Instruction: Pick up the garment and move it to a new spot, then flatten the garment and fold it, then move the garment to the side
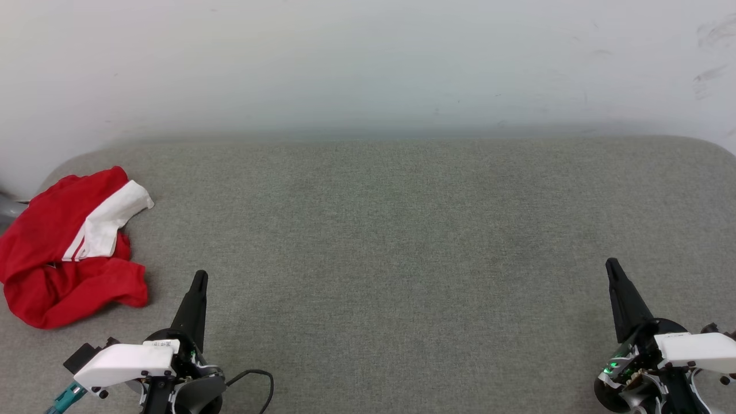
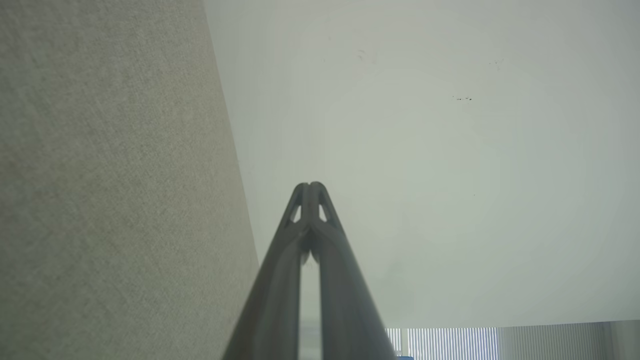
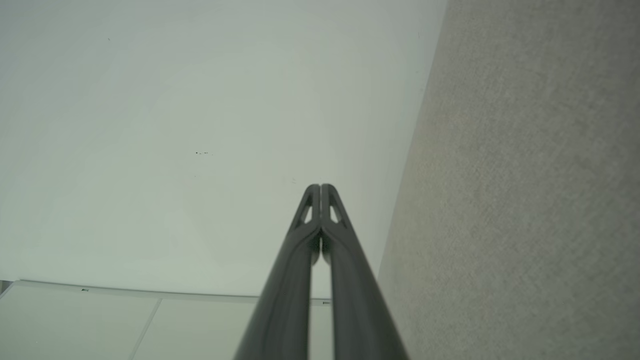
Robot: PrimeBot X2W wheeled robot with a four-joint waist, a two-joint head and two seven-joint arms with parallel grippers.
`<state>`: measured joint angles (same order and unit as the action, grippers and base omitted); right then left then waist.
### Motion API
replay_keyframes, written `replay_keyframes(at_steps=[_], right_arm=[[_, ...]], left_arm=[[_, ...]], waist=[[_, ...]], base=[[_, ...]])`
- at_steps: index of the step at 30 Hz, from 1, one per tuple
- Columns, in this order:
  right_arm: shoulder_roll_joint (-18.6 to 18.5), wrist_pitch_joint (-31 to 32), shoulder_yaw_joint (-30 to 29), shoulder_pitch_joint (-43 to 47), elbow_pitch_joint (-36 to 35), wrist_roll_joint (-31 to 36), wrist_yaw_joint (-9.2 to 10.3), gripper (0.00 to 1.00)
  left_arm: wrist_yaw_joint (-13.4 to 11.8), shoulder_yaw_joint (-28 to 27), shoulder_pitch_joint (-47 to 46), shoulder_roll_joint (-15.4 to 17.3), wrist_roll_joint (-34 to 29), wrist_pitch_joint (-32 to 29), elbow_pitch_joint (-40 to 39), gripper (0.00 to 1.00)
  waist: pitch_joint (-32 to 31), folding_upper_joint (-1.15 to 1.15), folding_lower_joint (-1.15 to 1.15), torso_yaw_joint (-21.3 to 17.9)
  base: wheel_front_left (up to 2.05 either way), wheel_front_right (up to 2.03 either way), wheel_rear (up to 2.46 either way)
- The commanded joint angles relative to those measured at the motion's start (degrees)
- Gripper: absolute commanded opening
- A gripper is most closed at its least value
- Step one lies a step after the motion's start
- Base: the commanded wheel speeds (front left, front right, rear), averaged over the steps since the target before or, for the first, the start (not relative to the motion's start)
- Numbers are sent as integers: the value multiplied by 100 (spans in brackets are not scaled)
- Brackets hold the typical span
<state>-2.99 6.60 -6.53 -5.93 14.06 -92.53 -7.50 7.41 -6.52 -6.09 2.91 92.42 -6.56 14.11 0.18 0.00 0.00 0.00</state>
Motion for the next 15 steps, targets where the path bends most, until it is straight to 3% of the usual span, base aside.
replay_keyframes(at_steps=[1,15], right_arm=[[19,3,2,-68,4,25,2,0],[19,4,2,-68,4,25,2,0]], left_arm=[[26,-13,-36,-8,-1,-12,-7,0],[26,-13,-36,-8,0,-12,-7,0]], waist=[[0,0,0,0],[0,0,0,0]], base=[[0,0,0],[0,0,0]])
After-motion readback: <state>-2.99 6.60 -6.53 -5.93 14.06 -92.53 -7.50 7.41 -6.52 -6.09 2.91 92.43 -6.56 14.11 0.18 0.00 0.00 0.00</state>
